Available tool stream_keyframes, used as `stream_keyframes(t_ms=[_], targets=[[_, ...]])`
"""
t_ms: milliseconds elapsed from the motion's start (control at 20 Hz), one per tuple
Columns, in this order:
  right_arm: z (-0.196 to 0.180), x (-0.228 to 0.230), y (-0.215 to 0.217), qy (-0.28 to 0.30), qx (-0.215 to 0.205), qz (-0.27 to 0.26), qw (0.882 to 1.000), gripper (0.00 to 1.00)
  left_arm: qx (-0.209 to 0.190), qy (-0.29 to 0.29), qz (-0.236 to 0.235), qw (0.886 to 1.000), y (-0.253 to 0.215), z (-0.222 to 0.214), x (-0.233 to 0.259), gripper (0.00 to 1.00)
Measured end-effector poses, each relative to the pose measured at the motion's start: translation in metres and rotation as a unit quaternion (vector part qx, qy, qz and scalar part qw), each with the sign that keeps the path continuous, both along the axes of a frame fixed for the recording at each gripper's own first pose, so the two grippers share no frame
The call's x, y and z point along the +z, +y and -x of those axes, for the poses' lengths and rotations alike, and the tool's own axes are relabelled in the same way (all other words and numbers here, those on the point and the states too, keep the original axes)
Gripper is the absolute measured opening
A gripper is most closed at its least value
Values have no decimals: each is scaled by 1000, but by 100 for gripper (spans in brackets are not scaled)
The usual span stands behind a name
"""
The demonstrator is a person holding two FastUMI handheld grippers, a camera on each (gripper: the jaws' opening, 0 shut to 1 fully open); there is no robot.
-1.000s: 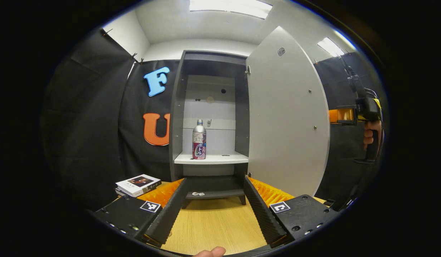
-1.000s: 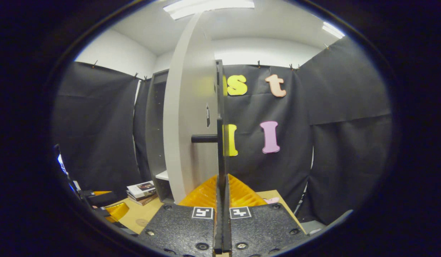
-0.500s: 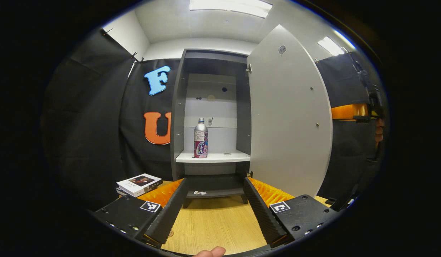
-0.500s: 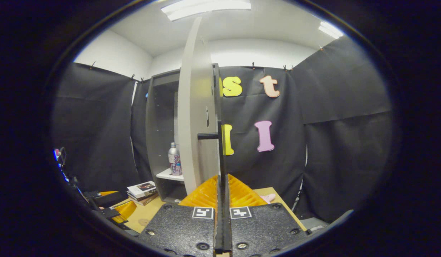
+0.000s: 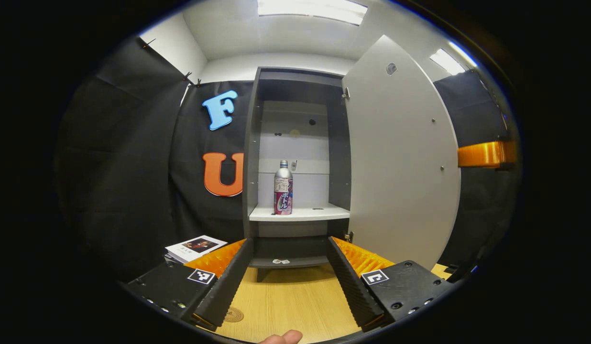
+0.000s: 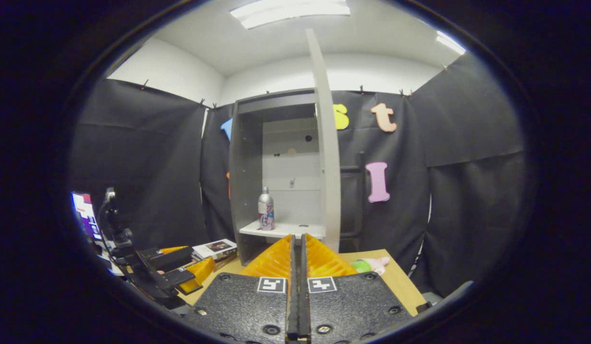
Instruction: Open the cabinet door with the right hand, grasp the bottle in the cabinet with the left hand and place it on the coaster, then close the cabinet door with the right hand.
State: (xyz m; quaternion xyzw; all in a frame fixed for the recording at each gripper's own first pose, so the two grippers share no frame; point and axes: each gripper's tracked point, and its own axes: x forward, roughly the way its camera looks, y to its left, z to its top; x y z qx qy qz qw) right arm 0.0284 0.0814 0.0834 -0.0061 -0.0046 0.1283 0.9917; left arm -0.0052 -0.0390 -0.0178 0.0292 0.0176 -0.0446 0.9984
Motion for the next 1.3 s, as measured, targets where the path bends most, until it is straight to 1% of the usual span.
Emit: stream_keyframes(t_ms=[150,200,250,300,350,400,450,500,550,600,650,700,750,850,1000,1150,1300], targets=[[-22,-27,5,11,-14,11,1000,4,5,-1,1,1000,9,-1,0,95],[-24,-35,14,11,-12,17,1000,4,5,-2,0,1000,10,-1,1,95],[-25,-41,22,11,-8,22,1000,7,5,-2,-1,1000,12,-1,1,95],[-28,-46,29,12,-4,25,1000,13,6,-2,-4,1000,13,-1,1,95],[-31,-50,30,12,-7,27,1000,31,5,-2,-6,1000,15,-2,2,95],[-34,-52,33,12,-7,25,1000,39,6,-3,-8,1000,17,-3,1,95],[-37,-53,35,12,-1,19,1000,58,5,-3,-9,1000,18,-6,1,95],[-39,-53,38,13,0,13,1000,64,4,-3,-8,1000,19,-9,0,95],[-41,-55,38,14,-4,10,1000,65,3,-4,-6,1000,20,-11,2,95],[-42,-56,37,16,-8,7,1000,67,2,-5,-5,1000,22,-15,3,95],[-45,-59,38,18,-8,4,1000,75,0,-7,-4,1000,23,-21,5,95],[-43,-62,39,21,-11,0,1000,78,-3,-12,-3,1000,24,-29,8,95],[-44,-64,42,26,-7,-1,1000,83,-7,-15,-3,1000,25,-38,11,95],[-45,-66,44,30,-5,-4,1000,90,-20,-22,1,1000,23,-64,18,95],[-43,-66,49,32,7,-8,999,90,-33,-31,6,999,18,-117,23,95],[-41,-69,54,38,12,-14,999,90,-40,-43,-19,998,10,-180,28,95],[-43,-75,55,52,8,-8,999,90,-50,-19,-22,998,-5,-239,7,95]])
